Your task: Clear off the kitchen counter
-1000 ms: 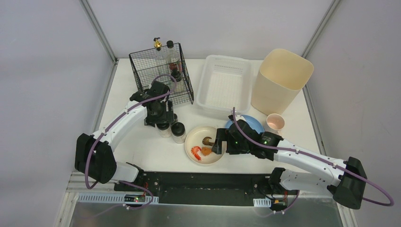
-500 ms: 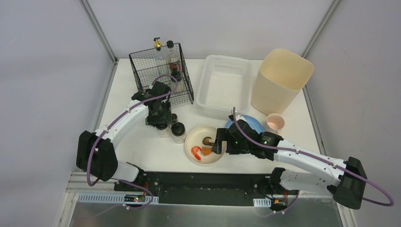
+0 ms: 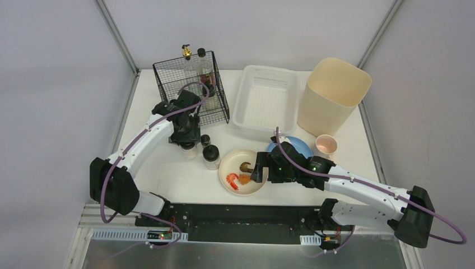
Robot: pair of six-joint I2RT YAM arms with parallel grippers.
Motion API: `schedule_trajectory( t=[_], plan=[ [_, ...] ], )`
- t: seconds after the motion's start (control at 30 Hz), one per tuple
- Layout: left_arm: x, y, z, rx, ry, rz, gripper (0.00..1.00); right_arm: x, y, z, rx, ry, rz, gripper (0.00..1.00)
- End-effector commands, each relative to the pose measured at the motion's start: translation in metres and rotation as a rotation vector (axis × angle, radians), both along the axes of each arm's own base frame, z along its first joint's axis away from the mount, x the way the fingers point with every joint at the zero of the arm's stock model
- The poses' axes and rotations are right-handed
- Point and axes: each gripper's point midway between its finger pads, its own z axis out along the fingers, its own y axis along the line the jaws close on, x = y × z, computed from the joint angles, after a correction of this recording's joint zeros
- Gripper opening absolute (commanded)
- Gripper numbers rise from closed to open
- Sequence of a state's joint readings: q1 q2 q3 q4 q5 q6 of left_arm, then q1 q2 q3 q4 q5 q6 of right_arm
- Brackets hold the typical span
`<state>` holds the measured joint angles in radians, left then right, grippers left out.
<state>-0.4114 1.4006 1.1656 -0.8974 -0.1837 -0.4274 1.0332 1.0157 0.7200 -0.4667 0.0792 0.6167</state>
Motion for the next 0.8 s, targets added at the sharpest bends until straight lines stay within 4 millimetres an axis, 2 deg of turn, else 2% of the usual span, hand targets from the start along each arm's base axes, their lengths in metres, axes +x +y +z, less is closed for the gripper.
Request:
schedule_trajectory(
  t=[0.0, 0.07, 0.2, 0.37, 0.6, 0.77],
  plan=[
    [0.009, 0.005, 0.056, -0.001, -0.122, -0.012, 0.03, 0.003, 0.01, 0.016, 0.046, -0.029, 0.012, 0.99],
    [0.01, 0.006, 0.07, 0.002, -0.14, -0.018, 0.0, 0.004, 0.01, 0.017, 0.051, -0.033, 0.013, 0.99],
    [0.015, 0.006, 0.097, -0.003, -0.19, -0.026, 0.0, 0.004, 0.01, 0.018, 0.053, -0.037, 0.014, 0.99],
    [0.031, 0.0, 0.131, -0.031, -0.265, -0.031, 0.0, 0.004, 0.01, 0.017, 0.059, -0.038, 0.014, 0.99],
    [0.069, -0.006, 0.166, -0.025, -0.349, -0.022, 0.0, 0.004, 0.01, 0.021, 0.073, -0.048, 0.011, 0.99],
    [0.1, -0.002, 0.191, -0.057, -0.409, 0.02, 0.0, 0.004, 0.008, 0.024, 0.08, -0.057, 0.008, 0.99]
  ],
)
